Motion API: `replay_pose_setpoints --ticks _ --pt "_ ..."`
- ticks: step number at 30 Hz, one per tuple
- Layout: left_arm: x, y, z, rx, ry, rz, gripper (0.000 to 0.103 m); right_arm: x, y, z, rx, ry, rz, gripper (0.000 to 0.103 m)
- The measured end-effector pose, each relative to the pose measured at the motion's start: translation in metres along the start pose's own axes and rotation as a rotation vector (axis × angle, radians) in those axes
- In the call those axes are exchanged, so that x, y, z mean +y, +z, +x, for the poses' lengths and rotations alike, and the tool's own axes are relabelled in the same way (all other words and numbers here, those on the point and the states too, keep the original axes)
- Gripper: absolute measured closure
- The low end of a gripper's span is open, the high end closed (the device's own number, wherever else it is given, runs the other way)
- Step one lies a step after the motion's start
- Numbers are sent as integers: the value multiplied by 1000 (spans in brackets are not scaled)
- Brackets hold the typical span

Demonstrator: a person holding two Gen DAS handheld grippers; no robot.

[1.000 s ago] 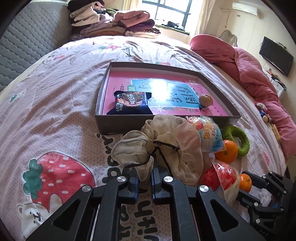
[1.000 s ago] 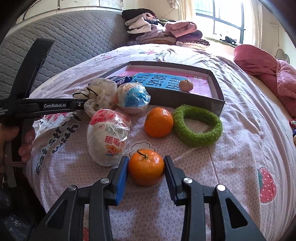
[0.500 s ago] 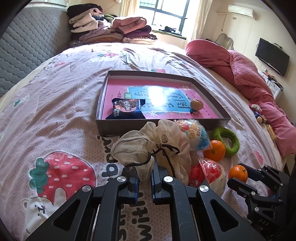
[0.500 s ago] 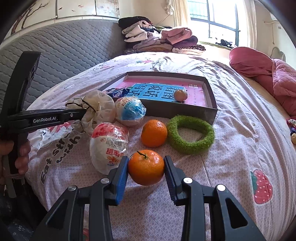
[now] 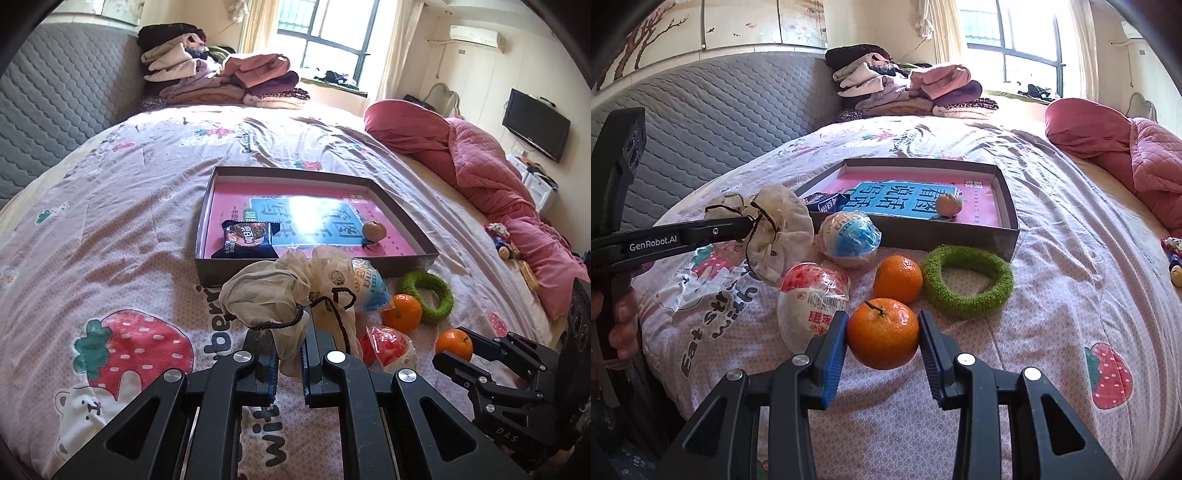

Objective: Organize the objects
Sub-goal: 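Lift and carry the mesh bag with the left tool while the right tool carries the orange to the tray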

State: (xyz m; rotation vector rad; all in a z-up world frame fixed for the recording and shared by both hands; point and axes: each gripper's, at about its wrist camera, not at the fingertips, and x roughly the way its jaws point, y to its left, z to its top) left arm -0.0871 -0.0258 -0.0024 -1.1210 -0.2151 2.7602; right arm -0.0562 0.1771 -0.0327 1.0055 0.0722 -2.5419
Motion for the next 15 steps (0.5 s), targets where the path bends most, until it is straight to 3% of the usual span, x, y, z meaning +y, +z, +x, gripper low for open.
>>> replay_pose_setpoints --ticks 15 --pt "-12 12 -27 -67 -11 15 94 3 22 -13 -72 5 -19 65"
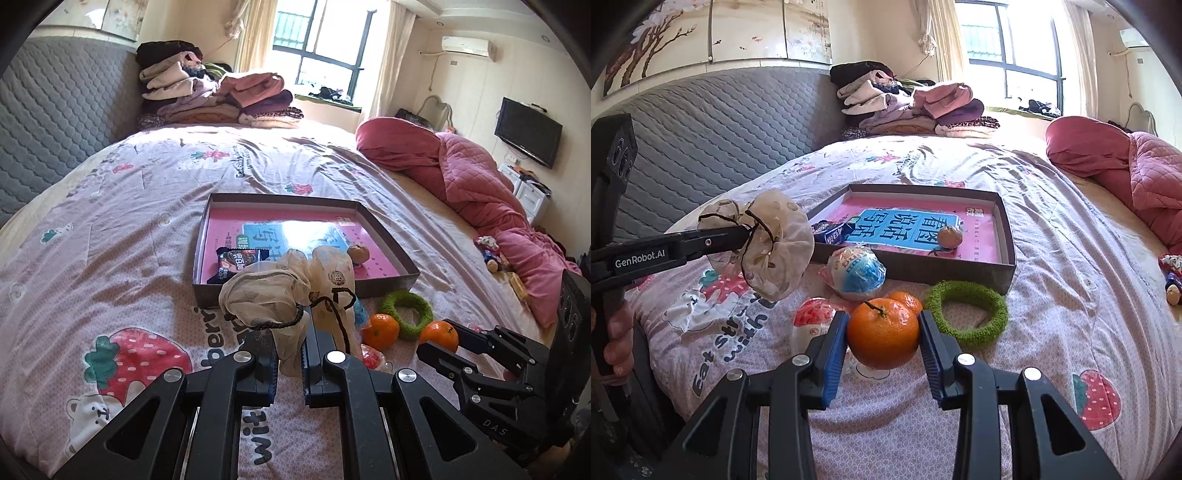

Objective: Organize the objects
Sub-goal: 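Lift and carry the mesh bag with the left tool while the right tool carries the orange to the tray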

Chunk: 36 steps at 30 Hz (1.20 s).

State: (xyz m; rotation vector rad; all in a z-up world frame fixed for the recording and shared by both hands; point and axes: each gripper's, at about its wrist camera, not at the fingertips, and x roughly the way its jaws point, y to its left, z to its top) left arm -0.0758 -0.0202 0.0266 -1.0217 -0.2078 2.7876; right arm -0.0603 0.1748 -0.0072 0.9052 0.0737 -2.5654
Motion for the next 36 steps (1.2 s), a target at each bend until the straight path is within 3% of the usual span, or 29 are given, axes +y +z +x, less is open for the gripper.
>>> replay_pose_setpoints --ticks 12,36 --pt "-16 20 5 -34 -11 35 94 -3 26 -2 -54 -9 -18 65" --pt "-15 63 45 -25 -23 63 94 -24 71 23 -91 -58 -40 65"
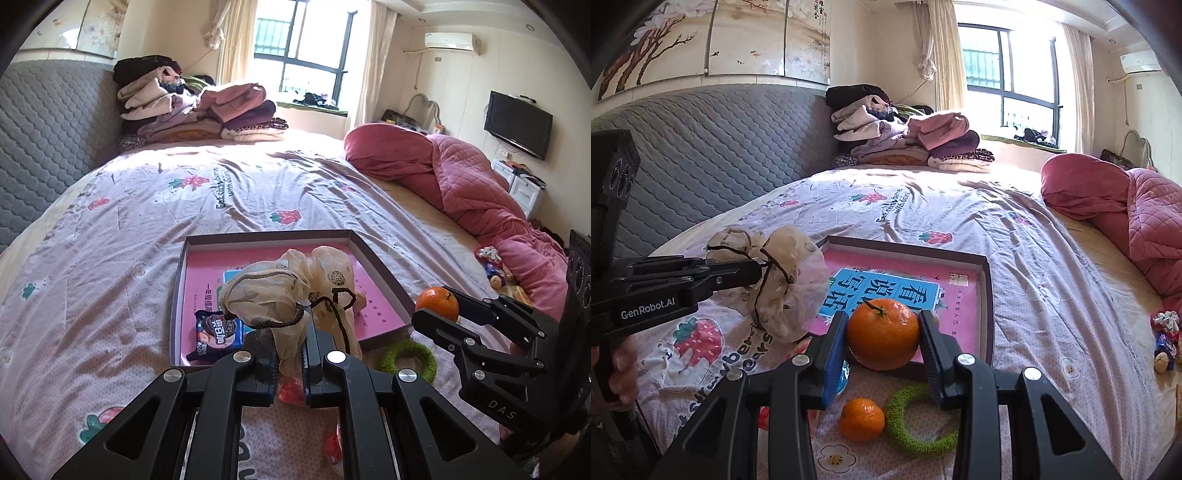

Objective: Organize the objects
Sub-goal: 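Lift and carry the mesh bag with the left tool while the right tool carries the orange to the tray, then lower the mesh bag with the left tool while the right tool lowers the orange into the tray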

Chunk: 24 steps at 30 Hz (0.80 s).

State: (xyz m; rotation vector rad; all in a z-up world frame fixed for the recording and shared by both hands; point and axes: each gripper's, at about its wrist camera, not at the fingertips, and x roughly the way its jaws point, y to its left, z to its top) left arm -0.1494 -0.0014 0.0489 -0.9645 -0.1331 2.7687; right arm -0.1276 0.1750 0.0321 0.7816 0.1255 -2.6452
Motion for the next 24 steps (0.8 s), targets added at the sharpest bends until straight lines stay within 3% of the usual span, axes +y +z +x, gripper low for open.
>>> replay_pose_setpoints --ticks 9,24 --pt "10 17 17 -15 0 -15 94 -12 18 16 -10 -26 -4 65" --pt "18 20 64 29 -23 -44 94 -37 33 44 3 -90 -6 65"
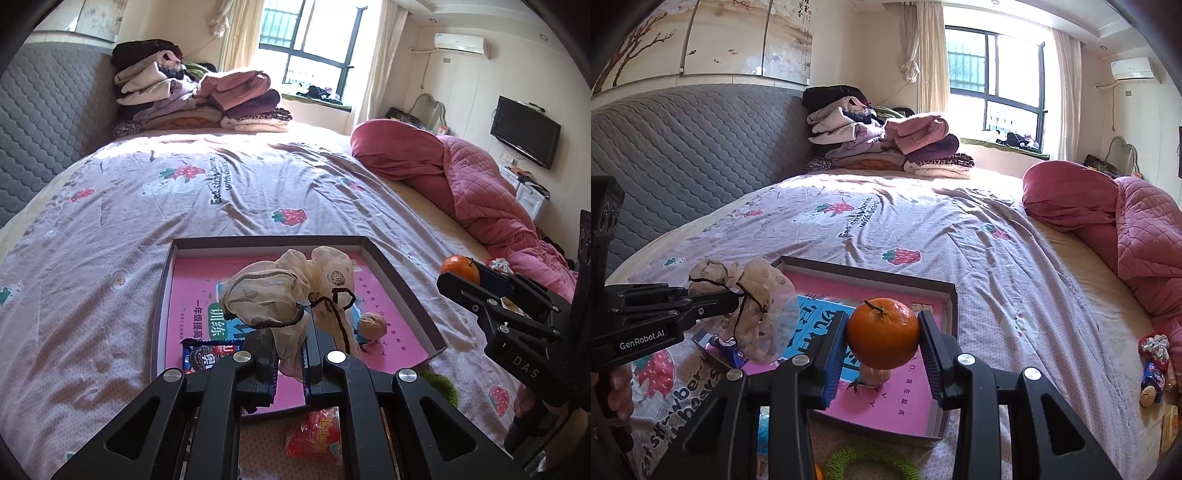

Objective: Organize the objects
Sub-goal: 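Lower the mesh bag with the left tool while the right tool lowers the orange into the tray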

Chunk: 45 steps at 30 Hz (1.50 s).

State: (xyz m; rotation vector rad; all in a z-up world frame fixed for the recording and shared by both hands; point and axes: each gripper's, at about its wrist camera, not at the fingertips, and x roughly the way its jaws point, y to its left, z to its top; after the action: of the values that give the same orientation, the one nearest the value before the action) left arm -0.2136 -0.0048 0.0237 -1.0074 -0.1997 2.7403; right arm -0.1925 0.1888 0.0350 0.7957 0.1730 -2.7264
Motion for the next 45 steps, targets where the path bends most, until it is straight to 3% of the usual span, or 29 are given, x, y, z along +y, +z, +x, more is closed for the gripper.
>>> replay_pose_setpoints --ticks 14,45 --pt "11 -3 29 22 -1 -21 93 -12 -19 41 104 -35 -15 65" --pt "5 -23 61 131 46 31 93 -10 -47 70 248 -40 -51 64"
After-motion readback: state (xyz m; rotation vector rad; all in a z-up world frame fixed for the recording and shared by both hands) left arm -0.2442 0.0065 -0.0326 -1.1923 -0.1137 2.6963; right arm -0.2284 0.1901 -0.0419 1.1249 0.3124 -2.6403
